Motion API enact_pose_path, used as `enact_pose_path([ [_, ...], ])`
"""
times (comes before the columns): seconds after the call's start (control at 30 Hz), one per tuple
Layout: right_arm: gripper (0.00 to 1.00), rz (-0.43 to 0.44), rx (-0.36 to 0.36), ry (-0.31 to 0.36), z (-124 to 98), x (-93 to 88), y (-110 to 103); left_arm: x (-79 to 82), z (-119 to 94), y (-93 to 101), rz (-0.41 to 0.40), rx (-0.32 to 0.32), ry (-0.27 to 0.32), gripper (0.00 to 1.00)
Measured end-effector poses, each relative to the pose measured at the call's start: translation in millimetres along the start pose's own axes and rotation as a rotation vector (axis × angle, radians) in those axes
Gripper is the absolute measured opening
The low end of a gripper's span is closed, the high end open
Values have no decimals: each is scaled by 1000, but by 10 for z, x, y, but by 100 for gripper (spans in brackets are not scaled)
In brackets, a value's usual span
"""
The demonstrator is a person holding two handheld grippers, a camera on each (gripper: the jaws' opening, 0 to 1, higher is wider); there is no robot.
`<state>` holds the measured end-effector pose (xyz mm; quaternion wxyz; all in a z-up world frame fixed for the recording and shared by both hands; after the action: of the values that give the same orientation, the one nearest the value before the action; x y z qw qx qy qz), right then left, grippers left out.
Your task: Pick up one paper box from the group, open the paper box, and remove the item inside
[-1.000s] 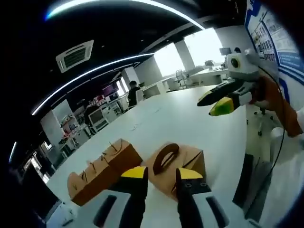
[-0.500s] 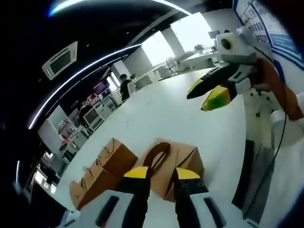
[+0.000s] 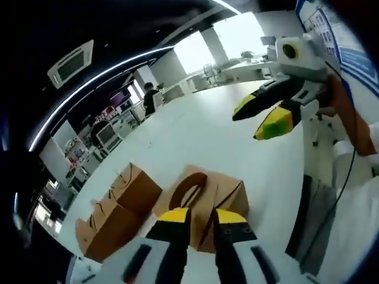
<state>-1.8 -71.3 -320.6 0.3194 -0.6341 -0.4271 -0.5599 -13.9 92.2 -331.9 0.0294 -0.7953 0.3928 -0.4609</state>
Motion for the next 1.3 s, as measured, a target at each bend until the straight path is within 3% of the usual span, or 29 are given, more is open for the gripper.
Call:
enact_pose_path([
  [0.07,33,-4,10,-9,22,-21,-35,-24,24,38,-47,-30,-1,9],
  [0.27,33,-19,38,-31,93,-69,-129,-47,11,47,-62,-36,18,7],
  [0.6,33,-49,66,-61,177,-122,-245,-84,-29,77,-181,-59,63,3],
  [0.77,33,-51,75,-68,214,-152,-273,-92,-26,57,-224,-66,111,3],
  [1.3,33,-59,101,-83,286,-200,-369,-90,-54,-127,-475,-121,279,3],
])
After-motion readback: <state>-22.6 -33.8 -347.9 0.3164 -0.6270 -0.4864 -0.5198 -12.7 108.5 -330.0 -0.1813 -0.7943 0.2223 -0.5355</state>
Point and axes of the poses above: the point that each gripper's makers call its tool centre point, and the gripper's own axes: z roughly forward along the fingers, y roughly to its right, x roughly out of its top, the point moved 5 cm from there along -z, roughly backward along the fingers, and after that the axes turned 5 degrees about x, right-handed, at the moved point
